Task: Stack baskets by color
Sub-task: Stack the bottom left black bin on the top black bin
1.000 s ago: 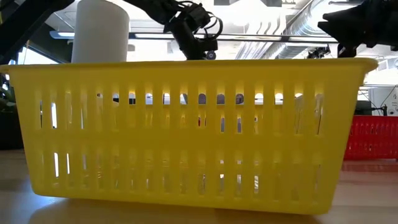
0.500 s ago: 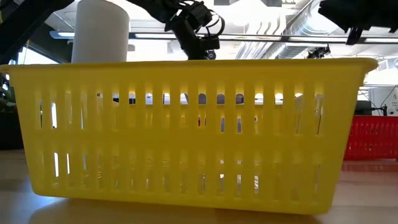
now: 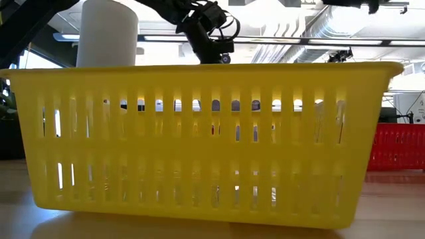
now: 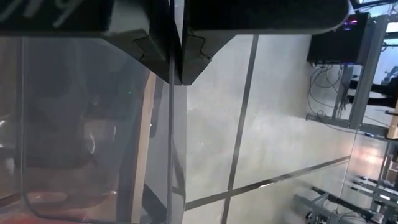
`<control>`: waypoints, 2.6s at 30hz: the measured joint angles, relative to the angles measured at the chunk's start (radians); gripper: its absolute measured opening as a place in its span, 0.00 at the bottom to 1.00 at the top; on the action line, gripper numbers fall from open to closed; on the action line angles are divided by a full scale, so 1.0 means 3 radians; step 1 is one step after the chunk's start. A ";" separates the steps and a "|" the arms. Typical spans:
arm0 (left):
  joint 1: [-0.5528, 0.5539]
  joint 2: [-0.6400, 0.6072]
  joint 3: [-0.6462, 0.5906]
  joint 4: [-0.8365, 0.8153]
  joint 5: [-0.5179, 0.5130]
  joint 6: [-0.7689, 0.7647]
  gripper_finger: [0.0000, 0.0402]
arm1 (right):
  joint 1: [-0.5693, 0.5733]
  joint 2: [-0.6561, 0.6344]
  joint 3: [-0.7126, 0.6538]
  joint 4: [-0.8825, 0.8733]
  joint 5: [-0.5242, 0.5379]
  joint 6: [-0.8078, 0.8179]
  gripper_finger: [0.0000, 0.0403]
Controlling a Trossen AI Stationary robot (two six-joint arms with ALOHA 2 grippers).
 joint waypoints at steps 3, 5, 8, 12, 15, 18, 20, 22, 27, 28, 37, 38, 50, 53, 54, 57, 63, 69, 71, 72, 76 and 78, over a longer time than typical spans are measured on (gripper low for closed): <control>0.0000 0.0000 0.0000 0.0000 0.0001 0.0000 0.00 | -0.0117 0.0295 0.0300 -0.0229 0.0021 0.0120 0.19; 0.0000 0.0000 0.0000 0.0000 -0.0003 -0.0002 0.00 | -0.0232 0.0483 0.0489 -0.0448 0.0039 0.0226 0.19; 0.0000 0.0000 0.0000 -0.0001 -0.0010 -0.0006 0.00 | -0.0438 0.0751 0.0767 -0.0839 0.0038 0.0406 0.19; 0.0000 0.0000 0.0000 -0.0019 -0.0010 0.0000 0.00 | -0.0740 0.1066 0.1119 -0.1326 -0.0029 0.0622 0.19; 0.0000 0.0000 0.0000 -0.0097 -0.0001 0.0023 0.00 | -0.0964 0.1266 0.1363 -0.1600 -0.0280 0.0714 0.19; 0.0000 0.0000 0.0000 -0.0171 0.0000 0.0025 0.00 | -0.1173 0.1449 0.1579 -0.1780 -0.0614 0.0784 0.19; 0.0000 0.0000 0.0000 -0.0207 0.0000 0.0001 0.00 | -0.1295 0.1575 0.1693 -0.1851 -0.0785 0.0785 0.22; -0.0009 0.0000 0.0000 -0.0247 -0.0001 -0.0032 0.00 | -0.1407 0.1700 0.1786 -0.1904 -0.0924 0.0771 0.26; -0.0055 0.0000 0.0000 -0.0258 -0.0009 -0.0097 0.00 | -0.1676 0.2011 0.1927 -0.1995 -0.1295 0.0969 0.40; -0.0067 0.0000 0.0000 -0.0251 -0.0009 -0.0118 0.00 | -0.1729 0.2070 0.1940 -0.1998 -0.1366 0.1074 0.43; -0.0203 0.0000 0.0000 -0.0238 -0.0010 -0.0174 0.00 | -0.2082 0.2525 0.2033 -0.1992 -0.1717 0.1549 0.53; -0.0218 0.0000 0.0000 -0.0238 -0.0010 -0.0175 0.00 | -0.2111 0.2565 0.2039 -0.2001 -0.1762 0.1557 0.53; -0.0278 0.0000 0.0000 -0.0245 -0.0179 -0.0175 0.00 | -0.2237 0.2924 0.2049 -0.2078 -0.1723 0.1581 0.53; -0.0278 0.0000 0.0000 -0.0243 -0.0160 -0.0175 0.00 | -0.2248 0.2975 0.2049 -0.2094 -0.1711 0.1634 0.53; -0.0278 0.0000 -0.0001 -0.0238 -0.0159 -0.0175 0.00 | -0.2255 0.2992 0.2049 -0.2094 -0.1714 0.1652 0.53; -0.0278 0.0000 -0.0001 -0.0223 -0.0139 -0.0179 0.00 | -0.2287 0.3031 0.2049 -0.2096 -0.1721 0.1657 0.52; -0.0281 0.0000 -0.0003 -0.0224 -0.0121 -0.0209 0.00 | -0.2343 0.3035 0.2049 -0.2152 -0.1828 0.1657 0.35; -0.0282 0.0000 -0.0003 -0.0224 -0.0113 -0.0216 0.00 | -0.2387 0.3035 0.2049 -0.2173 -0.1993 0.1604 0.05; -0.0283 -0.0001 -0.0003 -0.0220 -0.0104 -0.0275 0.00 | -0.2391 0.3035 0.2049 -0.2184 -0.1949 0.1581 0.03; -0.0284 -0.0001 -0.0003 -0.0222 -0.0091 -0.0301 0.00 | -0.2390 0.3035 0.2049 -0.2203 -0.1947 0.1614 0.04; -0.0284 -0.0001 -0.0003 -0.0225 0.0059 -0.0323 0.03 | -0.2406 0.3035 0.2048 -0.2258 -0.1957 0.1655 0.04; -0.0283 -0.0001 -0.0003 -0.0222 0.0147 -0.0323 0.06 | -0.2410 0.3035 0.2048 -0.2272 -0.1940 0.1647 0.01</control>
